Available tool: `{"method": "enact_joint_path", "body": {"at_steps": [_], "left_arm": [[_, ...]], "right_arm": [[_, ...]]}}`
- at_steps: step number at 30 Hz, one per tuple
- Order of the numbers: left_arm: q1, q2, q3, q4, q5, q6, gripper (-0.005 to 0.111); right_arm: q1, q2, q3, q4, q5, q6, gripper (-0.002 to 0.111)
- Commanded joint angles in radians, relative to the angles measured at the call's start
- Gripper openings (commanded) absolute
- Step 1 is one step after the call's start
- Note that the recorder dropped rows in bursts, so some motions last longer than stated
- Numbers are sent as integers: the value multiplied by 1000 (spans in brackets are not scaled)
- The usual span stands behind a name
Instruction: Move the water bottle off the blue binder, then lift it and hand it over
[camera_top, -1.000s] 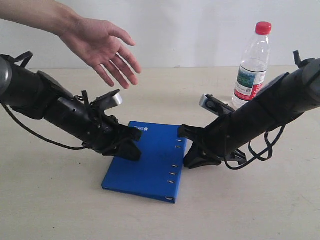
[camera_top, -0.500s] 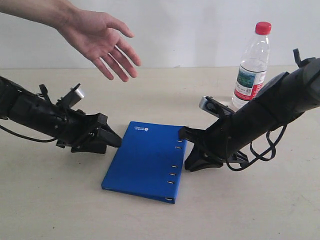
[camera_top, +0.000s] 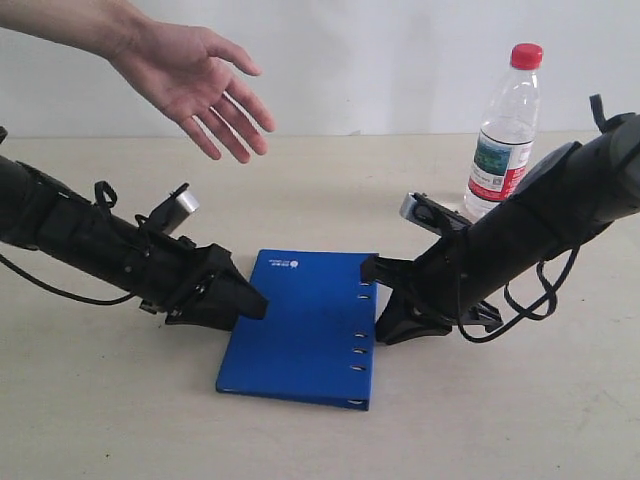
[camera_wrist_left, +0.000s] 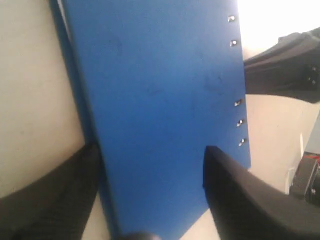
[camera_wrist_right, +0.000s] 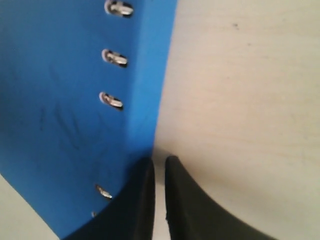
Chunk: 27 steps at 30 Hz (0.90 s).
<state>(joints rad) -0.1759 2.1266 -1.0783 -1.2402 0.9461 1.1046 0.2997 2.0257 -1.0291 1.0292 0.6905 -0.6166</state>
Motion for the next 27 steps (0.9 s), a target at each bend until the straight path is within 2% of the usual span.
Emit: {"method": "enact_joint_path", "body": {"at_steps": [1, 8, 15, 20, 24, 27], "left_arm": [[-30, -9, 8, -55, 151, 53, 57], [-30, -9, 8, -86, 160, 96, 57], [-32, -9, 8, -196, 263, 198, 57], [-32, -9, 8, -190, 275, 198, 57], [-32, -9, 10, -141, 203, 148, 56], [-32, -7, 10, -74, 114, 88, 50]], "right_arm": [[0, 7, 1, -11, -2, -1, 9], [0, 7, 1, -11, 2, -1, 9], [0, 7, 1, -11, 0, -7, 9], [0, 7, 1, -11, -2, -9, 9], [0, 7, 1, -11, -2, -9, 9], [0, 7, 1, -11, -2, -9, 9]]}}
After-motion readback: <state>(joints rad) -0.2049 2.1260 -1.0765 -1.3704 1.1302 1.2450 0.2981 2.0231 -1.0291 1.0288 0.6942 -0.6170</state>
